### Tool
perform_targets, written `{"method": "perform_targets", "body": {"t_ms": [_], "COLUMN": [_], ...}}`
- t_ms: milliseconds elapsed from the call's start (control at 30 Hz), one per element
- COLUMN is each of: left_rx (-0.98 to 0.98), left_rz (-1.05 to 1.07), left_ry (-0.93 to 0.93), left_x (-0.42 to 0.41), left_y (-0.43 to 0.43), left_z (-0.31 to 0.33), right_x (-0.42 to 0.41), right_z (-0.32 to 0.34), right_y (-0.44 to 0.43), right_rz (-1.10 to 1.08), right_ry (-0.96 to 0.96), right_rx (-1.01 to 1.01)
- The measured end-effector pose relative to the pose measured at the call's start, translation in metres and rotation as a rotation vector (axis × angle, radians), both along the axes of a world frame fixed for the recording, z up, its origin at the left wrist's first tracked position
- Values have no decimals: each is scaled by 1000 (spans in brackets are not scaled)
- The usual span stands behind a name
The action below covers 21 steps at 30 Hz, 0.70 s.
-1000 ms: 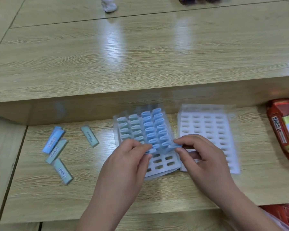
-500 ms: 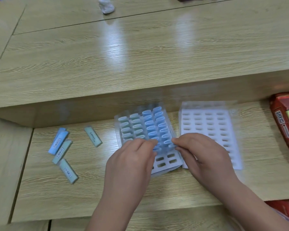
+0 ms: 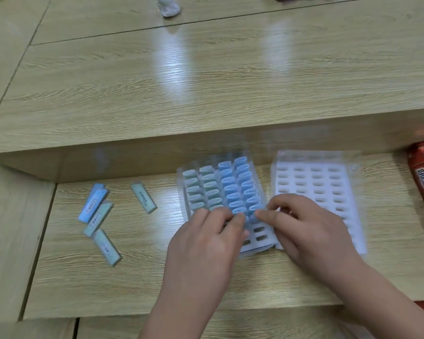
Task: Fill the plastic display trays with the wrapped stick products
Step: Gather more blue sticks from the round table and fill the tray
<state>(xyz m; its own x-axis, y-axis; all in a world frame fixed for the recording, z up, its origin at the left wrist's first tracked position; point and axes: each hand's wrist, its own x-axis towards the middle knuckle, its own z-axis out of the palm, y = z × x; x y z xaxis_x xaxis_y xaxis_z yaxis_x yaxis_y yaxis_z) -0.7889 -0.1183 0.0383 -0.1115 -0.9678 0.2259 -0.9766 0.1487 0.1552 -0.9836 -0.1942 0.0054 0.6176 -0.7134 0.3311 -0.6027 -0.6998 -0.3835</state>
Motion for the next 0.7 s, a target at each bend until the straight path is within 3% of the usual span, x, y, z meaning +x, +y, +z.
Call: {"method": "perform_targets", "body": {"t_ms": [200, 300, 400, 533, 700], "left_rx": [-3, -80, -138, 2, 218], "left_rz": [33, 114, 439, 950, 1098], "left_ry": [-7, 188, 413, 486, 455], "left_x": [2, 28, 75, 145, 175], "left_y": [21, 37, 53, 65, 63], "left_z": [-13, -21, -27, -33, -39], "right_x": [15, 53, 110, 202, 279], "right_z": [3, 18, 37, 49, 13], "right_y": [20, 33, 41, 32, 1], "right_rz": [-176, -149, -36, -29, -139], "right_ry": [-125, -204, -195, 80, 426], "right_rx": [-11, -43, 13, 221, 354]}}
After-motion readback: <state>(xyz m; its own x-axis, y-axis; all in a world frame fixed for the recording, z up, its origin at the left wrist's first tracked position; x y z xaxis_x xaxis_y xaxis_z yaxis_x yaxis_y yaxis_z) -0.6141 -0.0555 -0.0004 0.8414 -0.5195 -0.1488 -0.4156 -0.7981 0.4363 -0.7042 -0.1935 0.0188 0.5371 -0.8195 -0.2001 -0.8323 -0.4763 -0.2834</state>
